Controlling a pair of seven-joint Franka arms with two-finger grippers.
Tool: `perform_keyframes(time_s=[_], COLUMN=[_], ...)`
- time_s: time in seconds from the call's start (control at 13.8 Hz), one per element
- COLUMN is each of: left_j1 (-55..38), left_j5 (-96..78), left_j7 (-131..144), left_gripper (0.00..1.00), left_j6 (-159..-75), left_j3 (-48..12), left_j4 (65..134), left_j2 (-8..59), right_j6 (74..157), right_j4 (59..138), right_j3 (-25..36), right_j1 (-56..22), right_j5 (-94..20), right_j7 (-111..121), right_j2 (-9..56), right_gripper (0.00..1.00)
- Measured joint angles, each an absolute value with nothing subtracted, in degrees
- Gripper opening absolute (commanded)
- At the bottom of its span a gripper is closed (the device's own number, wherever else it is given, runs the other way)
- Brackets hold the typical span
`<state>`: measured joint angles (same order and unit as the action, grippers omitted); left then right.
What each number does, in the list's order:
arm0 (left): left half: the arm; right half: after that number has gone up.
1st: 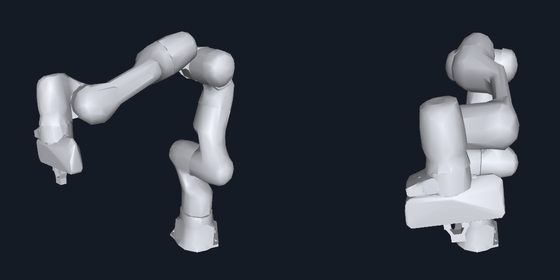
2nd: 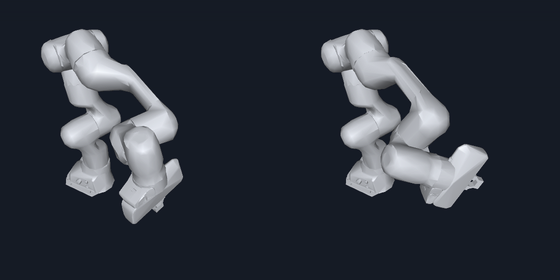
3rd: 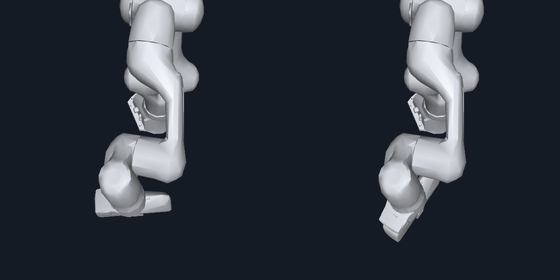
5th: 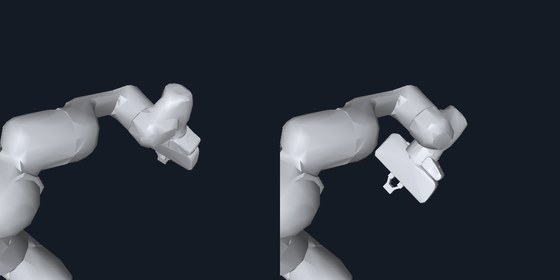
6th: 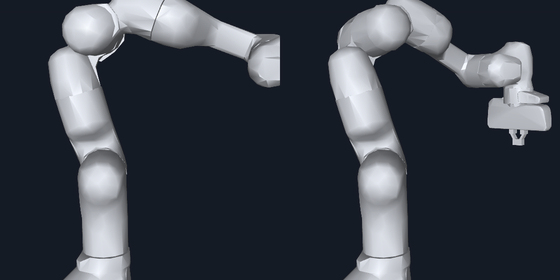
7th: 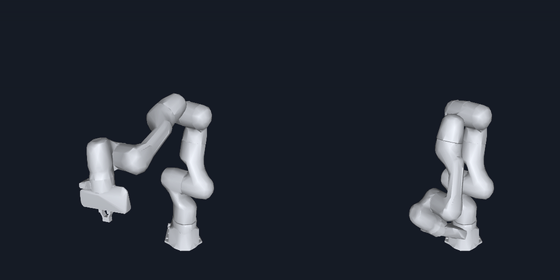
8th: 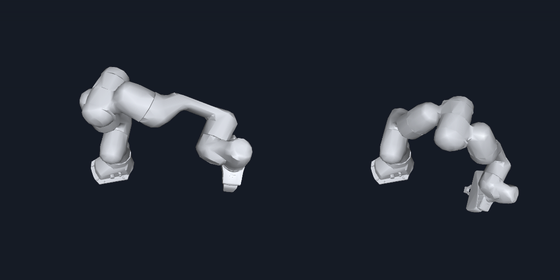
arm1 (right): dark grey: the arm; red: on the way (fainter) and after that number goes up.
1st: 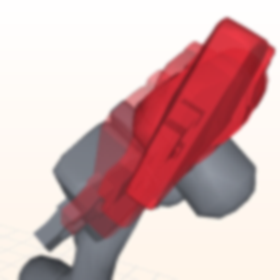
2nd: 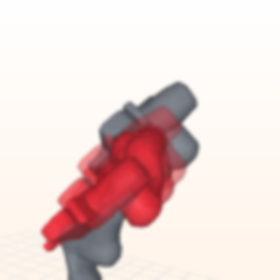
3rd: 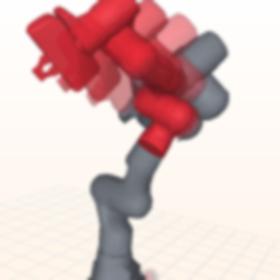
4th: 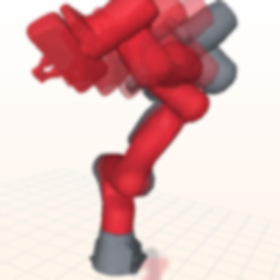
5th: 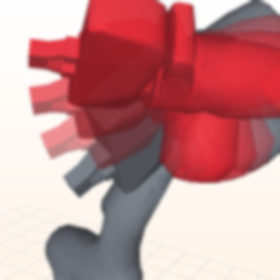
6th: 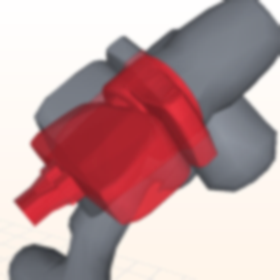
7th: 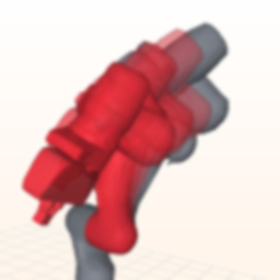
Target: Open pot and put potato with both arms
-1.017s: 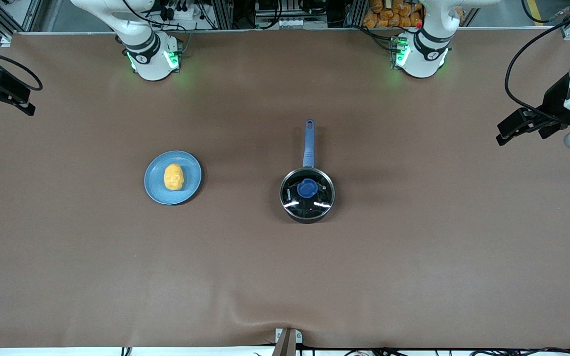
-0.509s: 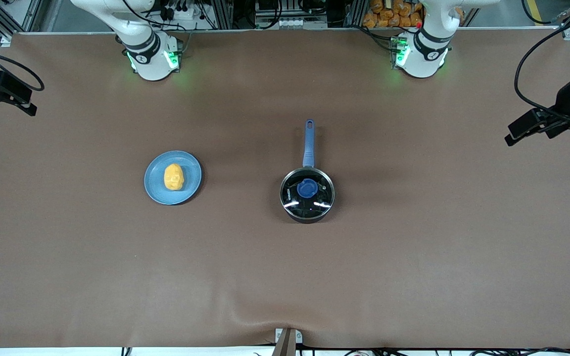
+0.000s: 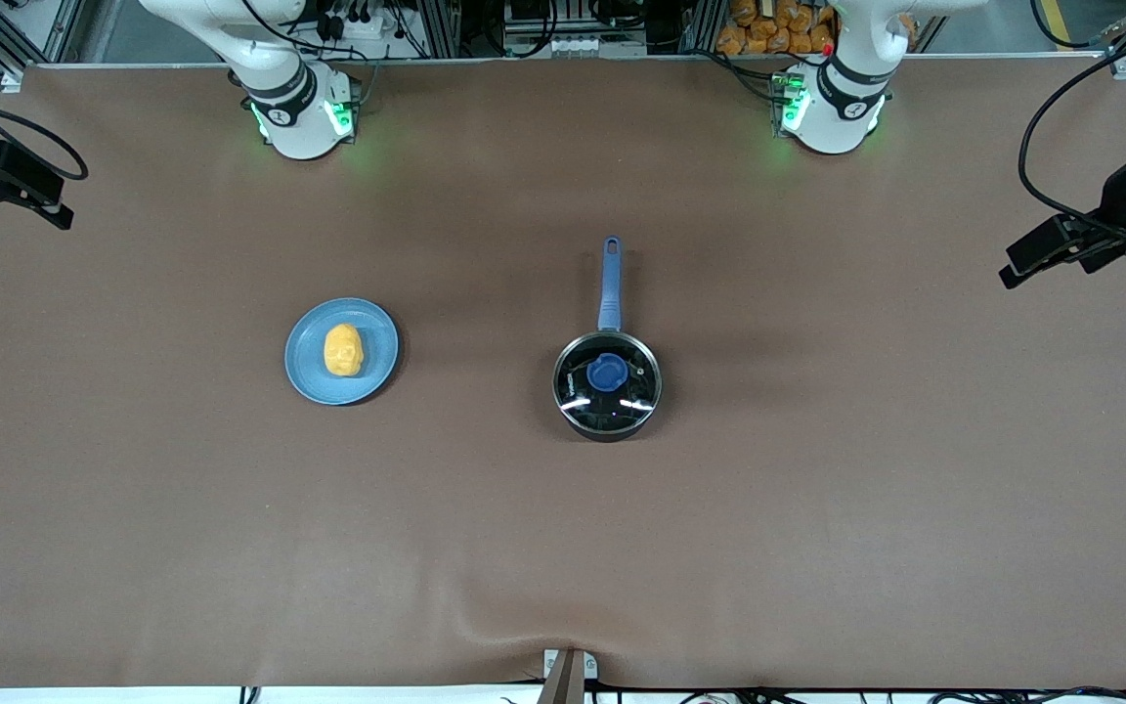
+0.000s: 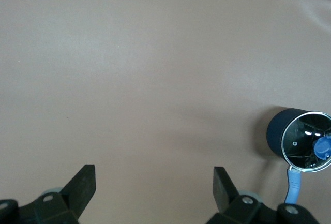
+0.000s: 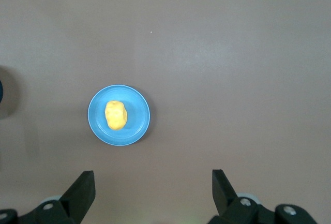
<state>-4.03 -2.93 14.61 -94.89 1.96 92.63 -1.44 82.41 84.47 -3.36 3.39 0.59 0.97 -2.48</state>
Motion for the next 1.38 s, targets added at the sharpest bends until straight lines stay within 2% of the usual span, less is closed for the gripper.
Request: perform_keyframes(time_s=[0.58, 1.09, 1.38], left_j1=[-4.6, -8.5, -17.4], left_j5=[-6.0, -11.5, -7.5], left_j7=[14.6, 28.9, 42.3], left_gripper=[1.0, 1.0, 1.0], left_j6=[-94.5, -98.0, -103.1], left_j3=[1.4, -9.0, -10.4], left_j4=[92.6, 92.5, 92.5], left_j2=[-0.9, 5.2, 10.1], right_j6=[82.2, 82.0, 82.0], right_j4=[84.5, 84.6, 84.6], right_j3=[-3.4, -3.4, -3.4], right_j1=[3.4, 3.4, 3.4], right_j5=[0.6, 0.5, 0.5], right_j7=[1.0, 1.0, 1.0], right_j2=[-2.5, -2.5, -2.5], right_gripper=[1.0, 1.0, 1.0])
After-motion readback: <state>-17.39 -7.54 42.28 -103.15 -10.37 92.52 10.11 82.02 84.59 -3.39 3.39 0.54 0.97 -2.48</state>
